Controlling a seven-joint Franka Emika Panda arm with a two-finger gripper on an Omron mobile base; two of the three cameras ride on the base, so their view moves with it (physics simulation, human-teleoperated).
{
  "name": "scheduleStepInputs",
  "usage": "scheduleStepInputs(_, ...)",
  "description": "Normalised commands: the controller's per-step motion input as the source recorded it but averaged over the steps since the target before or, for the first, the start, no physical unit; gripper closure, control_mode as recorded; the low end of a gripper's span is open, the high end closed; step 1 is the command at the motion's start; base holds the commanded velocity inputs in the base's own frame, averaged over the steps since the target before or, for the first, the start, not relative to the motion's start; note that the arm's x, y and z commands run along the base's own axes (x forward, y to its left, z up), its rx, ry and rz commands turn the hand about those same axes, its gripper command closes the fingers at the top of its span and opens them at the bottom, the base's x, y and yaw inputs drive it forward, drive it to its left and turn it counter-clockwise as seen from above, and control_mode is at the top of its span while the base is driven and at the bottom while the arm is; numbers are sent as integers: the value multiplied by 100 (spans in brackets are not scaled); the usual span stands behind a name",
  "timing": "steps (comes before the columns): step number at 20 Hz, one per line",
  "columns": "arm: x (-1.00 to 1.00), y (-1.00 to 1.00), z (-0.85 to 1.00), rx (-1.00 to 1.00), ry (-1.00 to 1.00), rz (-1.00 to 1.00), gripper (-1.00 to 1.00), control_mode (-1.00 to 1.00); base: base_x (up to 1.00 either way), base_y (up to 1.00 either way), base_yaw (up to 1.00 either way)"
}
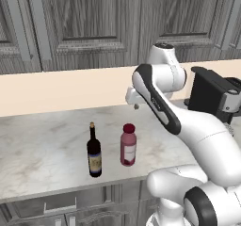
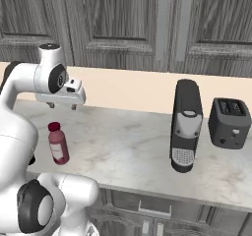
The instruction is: There is a wine glass and glass cup on the dining counter. Place the wine bottle next to the wine glass and the juice bottle next to the glass cup.
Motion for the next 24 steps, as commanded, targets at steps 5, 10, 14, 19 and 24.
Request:
scheduleStepInputs(5, 11, 25, -8, 0, 7, 3, -100, -100, 0, 0, 0)
scheduleStepInputs(10, 12, 25, -8, -3, 7, 4, -100, -100, 0, 0, 0)
scheduleStepInputs(14, 9, 33, -13, -3, 0, 1, -100, -100, 0, 0, 0)
scheduleStepInputs(19, -8, 23, -4, 0, 0, 0, -100, -100, 0, 0, 0)
scheduleStepInputs(24, -23, 4, -5, 0, 0, 0, -100, -100, 0, 0, 0)
